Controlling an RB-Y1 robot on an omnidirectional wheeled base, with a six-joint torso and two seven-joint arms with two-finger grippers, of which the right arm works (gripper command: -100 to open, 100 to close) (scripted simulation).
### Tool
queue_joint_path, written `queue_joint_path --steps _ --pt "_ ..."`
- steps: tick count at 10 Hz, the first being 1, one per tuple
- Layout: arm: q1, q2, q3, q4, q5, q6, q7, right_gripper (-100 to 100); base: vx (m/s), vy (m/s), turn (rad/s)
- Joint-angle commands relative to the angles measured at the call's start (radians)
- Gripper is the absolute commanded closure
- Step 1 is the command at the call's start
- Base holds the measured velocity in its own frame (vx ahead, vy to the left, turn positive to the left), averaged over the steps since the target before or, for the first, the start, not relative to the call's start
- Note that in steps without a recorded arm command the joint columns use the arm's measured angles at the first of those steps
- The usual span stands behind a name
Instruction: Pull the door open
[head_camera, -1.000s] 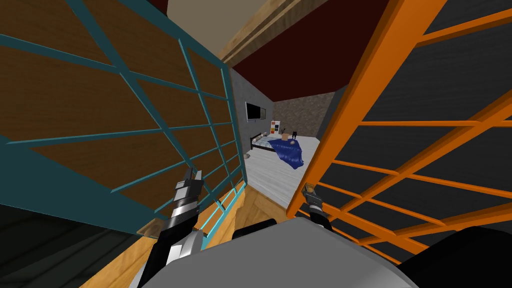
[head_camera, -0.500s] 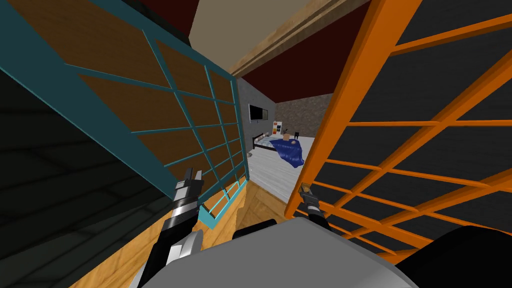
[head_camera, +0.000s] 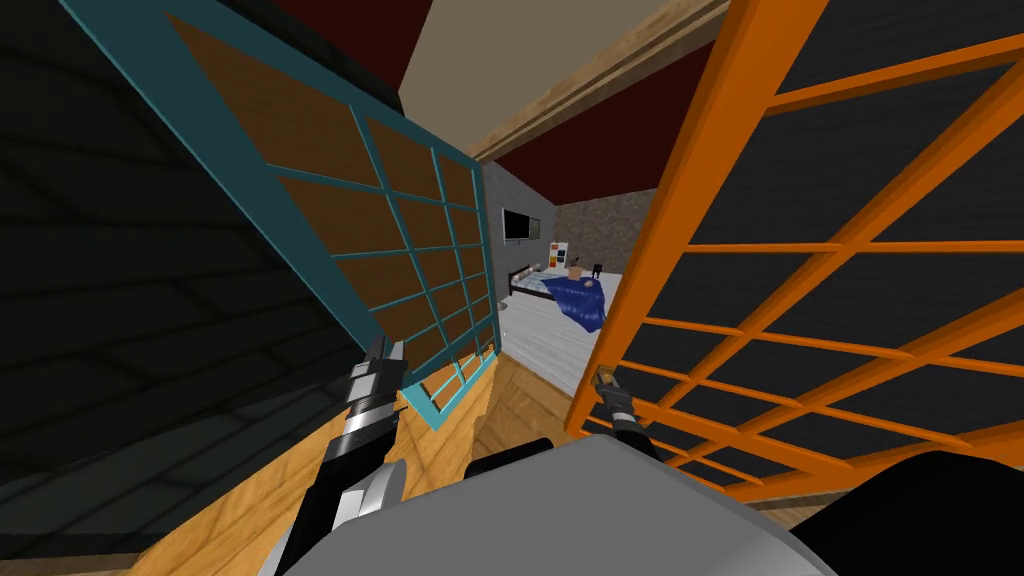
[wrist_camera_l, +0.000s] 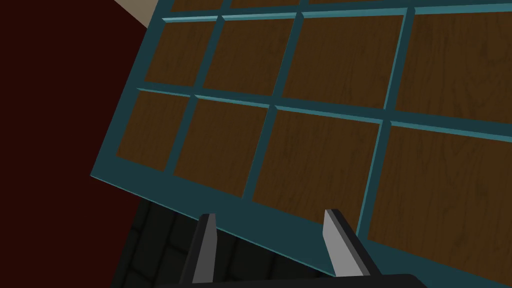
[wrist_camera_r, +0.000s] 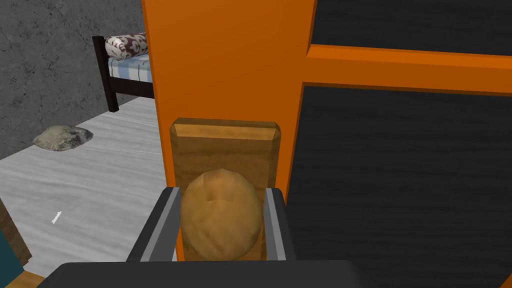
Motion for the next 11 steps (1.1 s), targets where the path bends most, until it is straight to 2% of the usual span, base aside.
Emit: queue_joint_path --steps 1,5,6,7,11 --pt "0.015 -0.011 0.028 -0.008 0.017 -0.010 -0.021 100 -0.274 0.023 0.081" --pt "0.040 -0.038 0.079 -0.033 0.050 -0.026 -0.059 100 -0.243 0.009 0.065" --pt "0.037 -0.032 0.074 -0.032 0.045 -0.018 -0.051 100 -0.105 0.025 0.008" --pt "0.052 -0.040 0.097 -0.040 0.061 -0.028 -0.065 100 -0.172 -0.014 0.058" --pt "0.080 -0.067 0.151 -0.060 0.097 -0.062 -0.100 100 -0.234 -0.015 0.064"
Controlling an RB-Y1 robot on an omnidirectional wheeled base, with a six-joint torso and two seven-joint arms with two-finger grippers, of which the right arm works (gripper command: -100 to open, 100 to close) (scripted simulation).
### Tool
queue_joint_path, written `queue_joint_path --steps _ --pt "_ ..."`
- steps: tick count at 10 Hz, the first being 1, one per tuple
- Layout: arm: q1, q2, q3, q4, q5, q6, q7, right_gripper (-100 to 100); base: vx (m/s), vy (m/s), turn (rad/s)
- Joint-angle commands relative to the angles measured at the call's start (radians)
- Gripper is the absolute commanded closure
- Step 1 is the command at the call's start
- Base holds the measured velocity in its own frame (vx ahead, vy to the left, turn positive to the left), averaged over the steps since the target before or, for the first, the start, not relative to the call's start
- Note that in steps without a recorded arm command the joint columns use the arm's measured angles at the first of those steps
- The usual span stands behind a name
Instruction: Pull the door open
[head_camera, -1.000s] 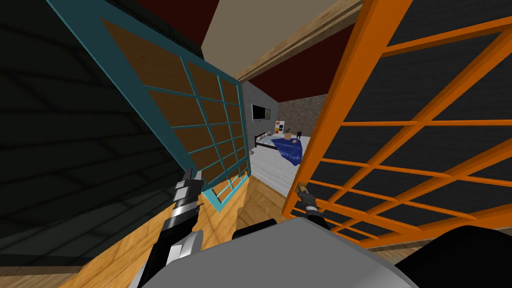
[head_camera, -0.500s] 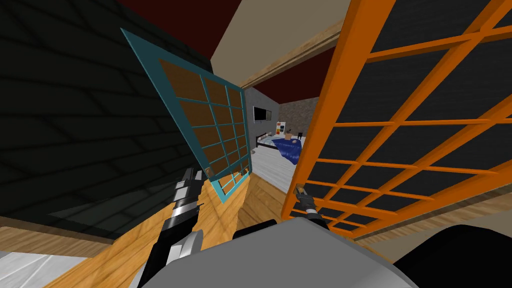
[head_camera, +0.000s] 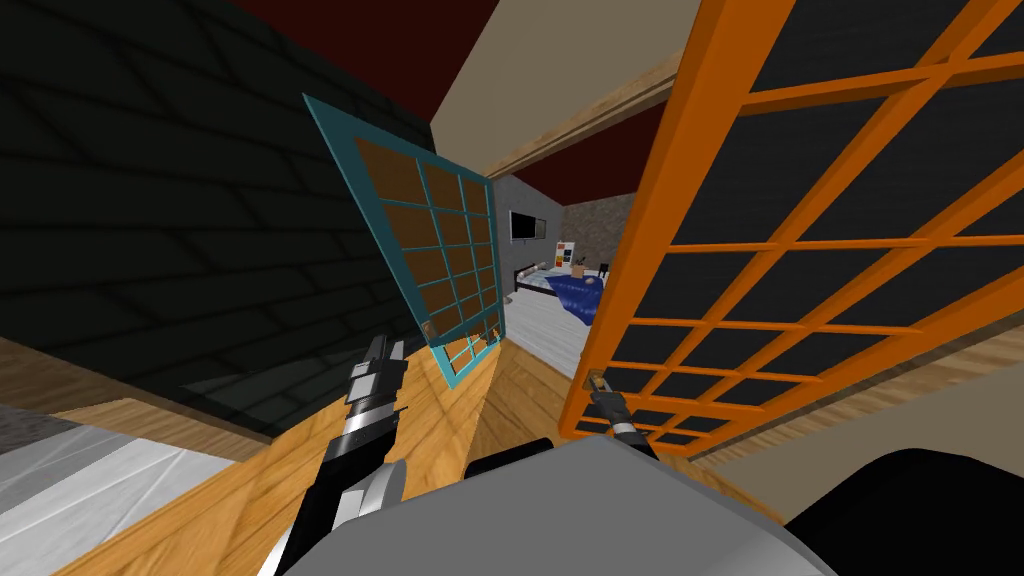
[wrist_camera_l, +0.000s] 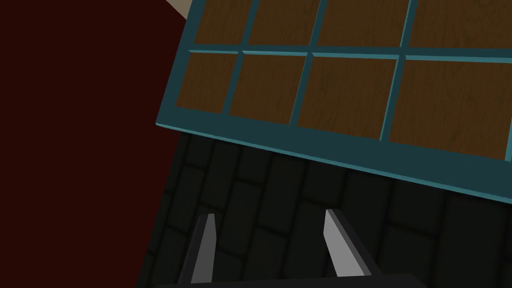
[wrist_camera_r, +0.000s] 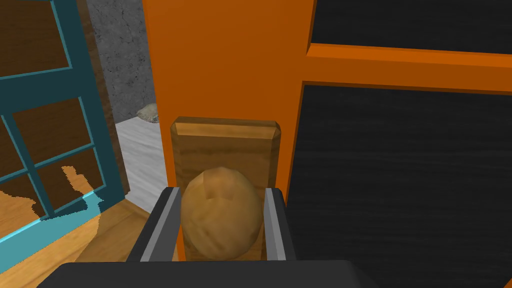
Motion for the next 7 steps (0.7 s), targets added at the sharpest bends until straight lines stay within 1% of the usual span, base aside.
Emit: queue_joint_path --steps 1,2,3,4,6,7 --pt "0.016 -0.008 0.019 -0.016 0.013 -0.007 -0.010 100 -0.238 -0.041 0.050" --pt "0.023 -0.015 0.033 -0.021 0.022 -0.015 -0.019 100 -0.248 -0.040 0.071" --pt "0.016 -0.011 0.026 -0.015 0.017 -0.008 -0.014 100 -0.118 -0.006 0.021" --pt "0.030 -0.022 0.047 -0.011 0.032 -0.031 -0.033 100 -0.200 -0.032 0.105" --pt "0.042 -0.037 0.064 -0.006 0.045 -0.057 -0.051 100 -0.244 -0.053 0.131" --pt "0.052 -0.050 0.078 -0.003 0.056 -0.078 -0.067 100 -0.232 -0.031 0.126"
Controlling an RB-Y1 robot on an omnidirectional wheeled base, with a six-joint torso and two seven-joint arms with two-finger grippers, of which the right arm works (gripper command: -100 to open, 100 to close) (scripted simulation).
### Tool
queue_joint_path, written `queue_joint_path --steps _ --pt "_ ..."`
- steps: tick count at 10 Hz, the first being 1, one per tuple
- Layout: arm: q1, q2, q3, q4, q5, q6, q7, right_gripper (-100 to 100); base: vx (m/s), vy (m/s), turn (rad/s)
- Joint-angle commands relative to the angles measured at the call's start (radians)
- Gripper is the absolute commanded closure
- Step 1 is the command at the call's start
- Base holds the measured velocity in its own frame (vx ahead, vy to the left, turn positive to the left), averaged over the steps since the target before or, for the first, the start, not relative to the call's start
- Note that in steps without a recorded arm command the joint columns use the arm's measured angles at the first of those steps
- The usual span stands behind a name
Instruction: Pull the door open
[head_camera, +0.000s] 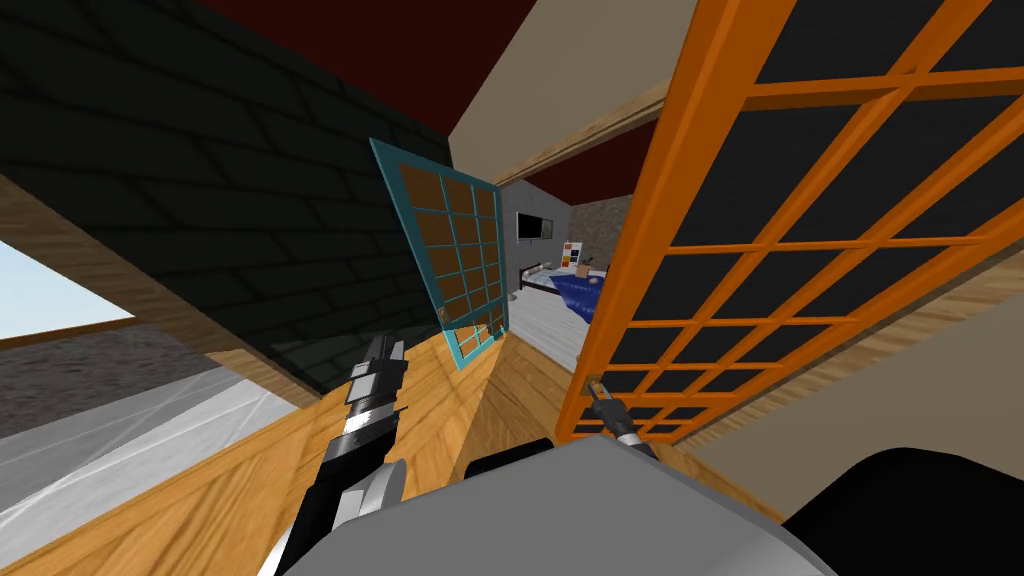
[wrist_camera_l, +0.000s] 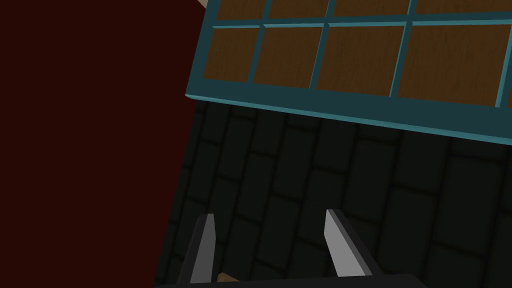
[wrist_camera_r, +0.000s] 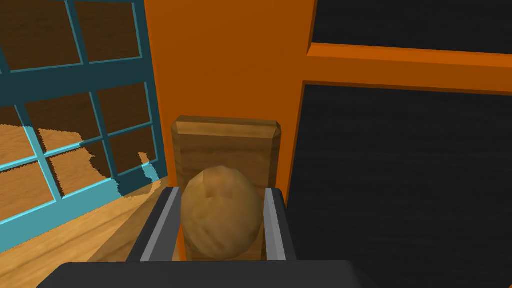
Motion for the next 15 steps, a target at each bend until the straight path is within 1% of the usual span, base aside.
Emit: queue_joint_path --steps 1,3,4,5,9,10,15 --pt "0.022 -0.017 0.013 -0.009 0.011 -0.021 -0.016 100 -0.225 -0.006 0.099" --pt "0.034 -0.032 0.030 -0.005 0.024 -0.047 -0.035 100 -0.197 -0.017 0.072" --pt "0.027 -0.025 0.027 0.001 0.021 -0.038 -0.028 100 -0.088 -0.007 0.012" --pt "0.031 -0.031 0.037 0.010 0.029 -0.052 -0.040 100 -0.136 0.000 0.106" --pt "0.031 -0.051 0.054 0.034 0.043 -0.090 -0.066 100 -0.197 -0.026 0.121" --pt "0.032 -0.054 0.056 0.038 0.045 -0.096 -0.070 100 -0.184 -0.051 0.088" --pt "0.032 -0.076 0.075 0.065 0.062 -0.139 -0.100 100 -0.180 -0.032 0.094"
